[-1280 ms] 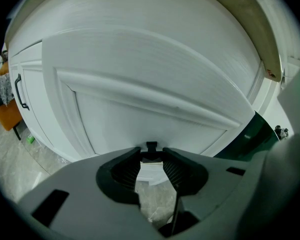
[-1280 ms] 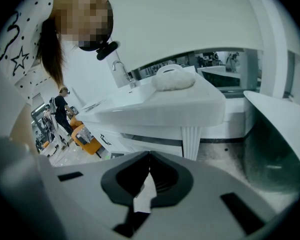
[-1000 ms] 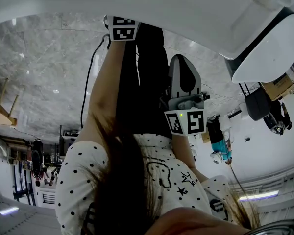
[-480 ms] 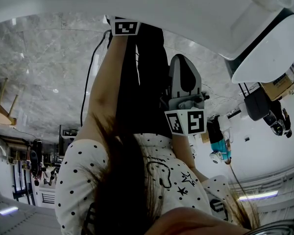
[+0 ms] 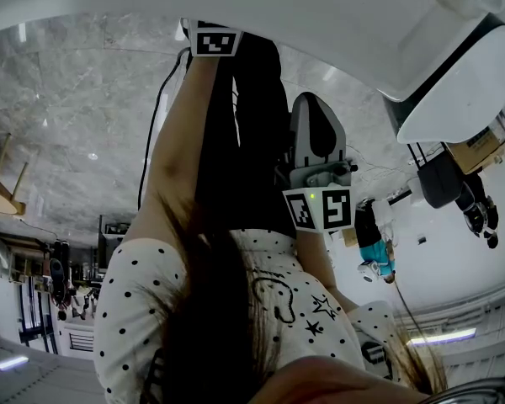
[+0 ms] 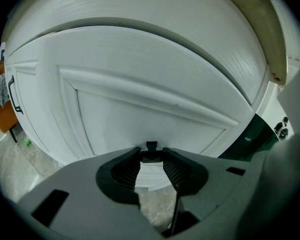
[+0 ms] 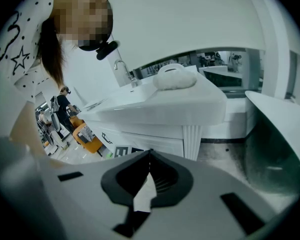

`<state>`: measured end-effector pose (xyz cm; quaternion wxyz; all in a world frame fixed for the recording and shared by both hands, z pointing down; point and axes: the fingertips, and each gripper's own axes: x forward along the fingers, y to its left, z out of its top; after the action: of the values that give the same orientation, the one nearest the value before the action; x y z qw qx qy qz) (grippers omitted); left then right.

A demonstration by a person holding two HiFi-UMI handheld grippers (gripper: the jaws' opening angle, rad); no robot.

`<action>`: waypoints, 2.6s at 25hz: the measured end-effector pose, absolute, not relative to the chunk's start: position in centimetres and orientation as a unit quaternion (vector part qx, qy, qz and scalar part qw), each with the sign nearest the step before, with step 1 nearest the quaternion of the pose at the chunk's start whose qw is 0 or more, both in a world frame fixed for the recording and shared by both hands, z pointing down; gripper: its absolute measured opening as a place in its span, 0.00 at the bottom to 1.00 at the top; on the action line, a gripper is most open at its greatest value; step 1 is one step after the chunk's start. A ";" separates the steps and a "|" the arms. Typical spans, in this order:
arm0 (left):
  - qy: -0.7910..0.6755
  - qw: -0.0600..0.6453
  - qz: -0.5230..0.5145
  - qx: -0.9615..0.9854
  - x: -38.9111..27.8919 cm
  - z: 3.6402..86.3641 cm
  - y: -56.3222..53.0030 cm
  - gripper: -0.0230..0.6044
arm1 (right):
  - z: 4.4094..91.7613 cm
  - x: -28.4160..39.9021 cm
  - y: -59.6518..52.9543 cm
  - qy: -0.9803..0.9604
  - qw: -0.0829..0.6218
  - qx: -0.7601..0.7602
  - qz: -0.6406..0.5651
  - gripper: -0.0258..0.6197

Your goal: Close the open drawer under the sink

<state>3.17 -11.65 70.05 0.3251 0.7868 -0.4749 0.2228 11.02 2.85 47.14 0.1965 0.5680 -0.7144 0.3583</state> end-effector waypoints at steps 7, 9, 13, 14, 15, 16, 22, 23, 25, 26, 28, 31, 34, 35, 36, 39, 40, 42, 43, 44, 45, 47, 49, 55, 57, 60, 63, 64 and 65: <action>-0.475 0.323 0.213 0.790 3.3 69.7 -12.6 0.26 | 46.9 10.6 3.0 -0.718 0.195 0.563 0.359 0.06; -0.475 0.323 0.209 0.791 3.2 69.7 -12.1 0.26 | 47.0 10.4 4.0 -0.719 0.196 0.562 0.358 0.06; -0.474 0.330 0.202 0.791 3.3 69.9 -11.2 0.26 | 47.2 10.3 5.5 -0.722 0.199 0.559 0.357 0.06; -0.473 0.332 0.201 0.791 3.4 69.8 -11.2 0.26 | 47.1 10.3 5.6 -0.722 0.199 0.558 0.357 0.06; -0.472 0.335 0.200 0.791 3.5 69.7 -11.3 0.26 | 46.9 10.3 5.6 -0.723 0.199 0.558 0.356 0.06; -0.471 0.337 0.199 0.790 3.5 69.7 -11.3 0.27 | 46.8 10.2 5.7 -0.724 0.199 0.557 0.356 0.06; -0.478 0.354 0.184 0.782 3.1 69.9 -10.7 0.27 | 47.2 9.3 6.2 -0.730 0.200 0.550 0.354 0.06; -0.480 0.356 0.182 0.781 3.0 69.7 -10.6 0.27 | 47.1 9.2 6.3 -0.730 0.201 0.549 0.354 0.06; -0.483 0.355 0.175 0.781 2.8 69.0 -10.4 0.27 | 46.9 9.2 6.3 -0.731 0.201 0.548 0.353 0.06; -0.486 0.354 0.170 0.781 2.6 68.6 -10.3 0.26 | 46.8 9.2 6.3 -0.732 0.200 0.548 0.352 0.06; -0.489 0.351 0.160 0.783 2.2 68.0 -10.1 0.24 | 46.7 9.1 6.3 -0.733 0.200 0.548 0.351 0.06; -0.485 0.346 0.160 0.787 1.9 67.6 -9.8 0.24 | 46.8 8.9 6.4 -0.735 0.200 0.546 0.350 0.06; -0.492 0.338 0.154 0.788 1.2 66.9 -9.4 0.22 | 46.8 8.4 6.4 -0.736 0.199 0.545 0.349 0.06; -0.496 0.333 0.150 0.788 0.8 66.5 -9.2 0.08 | 46.7 8.3 6.4 -0.736 0.199 0.545 0.348 0.06; -0.496 0.329 0.149 0.789 0.7 66.1 -9.1 0.05 | 46.6 8.2 6.4 -0.737 0.199 0.545 0.347 0.06; -0.485 0.324 0.153 0.798 1.0 65.4 -8.5 0.04 | 46.2 8.4 6.3 -0.738 0.200 0.545 0.345 0.06; -0.485 0.323 0.153 0.798 1.0 65.2 -8.4 0.04 | 46.1 8.6 6.2 -0.738 0.200 0.544 0.344 0.06; -0.493 0.320 0.149 0.795 0.6 64.7 -8.4 0.04 | 46.1 8.8 6.0 -0.739 0.202 0.544 0.341 0.06; -0.499 0.319 0.147 0.793 0.2 64.5 -8.4 0.04 | 46.1 8.9 5.9 -0.740 0.204 0.544 0.340 0.06; -0.503 0.318 0.145 0.790 -0.1 64.2 -8.3 0.04 | 46.2 8.9 5.9 -0.739 0.206 0.545 0.339 0.06; -0.506 0.319 0.144 0.789 -0.3 64.0 -8.2 0.04 | 46.1 8.8 5.9 -0.739 0.207 0.545 0.338 0.06; -0.506 0.318 0.142 0.789 -0.5 63.2 -7.9 0.04 | 45.8 8.7 5.7 -0.740 0.209 0.546 0.334 0.06; -0.504 0.314 0.140 0.792 -0.6 62.2 -7.9 0.04 | 45.3 8.5 5.2 -0.744 0.212 0.544 0.324 0.06; -0.499 0.306 0.133 0.800 -0.9 58.6 -8.1 0.04 | 43.5 7.2 4.3 -0.759 0.213 0.537 0.302 0.06; -0.499 0.302 0.131 0.802 -1.2 57.2 -8.1 0.04 | 42.8 6.9 4.2 -0.760 0.213 0.537 0.298 0.06; -0.504 0.295 0.131 0.801 -1.8 55.2 -8.5 0.04 | 41.7 6.7 4.0 -0.766 0.212 0.534 0.289 0.06; -0.504 0.287 0.132 0.804 -2.3 53.4 -9.3 0.04 | 40.9 7.1 3.4 -0.767 0.211 0.539 0.275 0.06; -0.504 0.287 0.132 0.804 -2.4 52.9 -9.4 0.04 | 40.6 7.4 3.3 -0.767 0.212 0.542 0.272 0.06; -0.503 0.288 0.133 0.804 -2.5 52.3 -9.3 0.04 | 40.3 7.6 3.3 -0.765 0.213 0.544 0.270 0.06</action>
<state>-2.45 -9.33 52.31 0.2876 0.8039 -0.5034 0.1327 7.61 3.32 40.29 0.2132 0.5440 -0.7654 0.2696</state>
